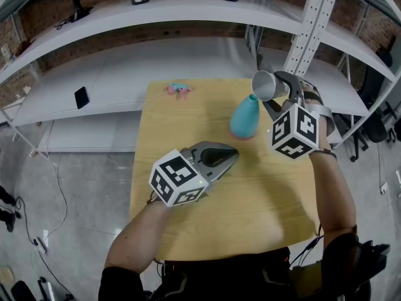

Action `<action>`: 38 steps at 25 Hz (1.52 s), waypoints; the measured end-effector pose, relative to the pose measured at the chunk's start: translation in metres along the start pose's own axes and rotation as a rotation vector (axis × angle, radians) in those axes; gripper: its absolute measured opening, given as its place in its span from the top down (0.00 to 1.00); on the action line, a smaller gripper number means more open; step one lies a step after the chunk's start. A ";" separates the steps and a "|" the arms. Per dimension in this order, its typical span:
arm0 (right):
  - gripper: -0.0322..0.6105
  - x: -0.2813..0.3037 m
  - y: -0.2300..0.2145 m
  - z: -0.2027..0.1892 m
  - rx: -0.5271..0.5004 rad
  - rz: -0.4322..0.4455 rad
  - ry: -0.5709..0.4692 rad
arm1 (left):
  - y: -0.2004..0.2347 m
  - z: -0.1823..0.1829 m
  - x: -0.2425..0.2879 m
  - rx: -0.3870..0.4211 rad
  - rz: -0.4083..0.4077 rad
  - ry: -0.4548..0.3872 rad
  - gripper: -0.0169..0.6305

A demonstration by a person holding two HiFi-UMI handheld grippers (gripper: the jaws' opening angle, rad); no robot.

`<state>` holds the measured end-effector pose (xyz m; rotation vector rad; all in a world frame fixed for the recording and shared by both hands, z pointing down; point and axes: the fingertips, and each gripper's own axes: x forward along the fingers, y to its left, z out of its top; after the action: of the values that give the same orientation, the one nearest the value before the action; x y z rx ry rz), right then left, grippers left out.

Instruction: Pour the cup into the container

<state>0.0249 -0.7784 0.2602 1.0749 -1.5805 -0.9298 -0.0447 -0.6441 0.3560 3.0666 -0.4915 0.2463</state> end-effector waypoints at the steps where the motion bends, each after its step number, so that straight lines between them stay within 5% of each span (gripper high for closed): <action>1: 0.49 0.000 0.000 0.000 -0.003 -0.001 0.000 | 0.000 0.000 0.000 0.000 0.000 0.000 0.97; 33: 0.49 -0.001 0.001 0.003 -0.061 -0.011 0.010 | -0.004 -0.001 -0.001 0.006 -0.023 0.002 0.97; 38: 0.49 0.001 0.004 0.002 -0.002 0.014 -0.004 | -0.004 -0.001 -0.002 0.008 -0.025 0.000 0.97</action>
<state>0.0218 -0.7779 0.2634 1.0596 -1.5879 -0.9246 -0.0453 -0.6401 0.3563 3.0780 -0.4526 0.2488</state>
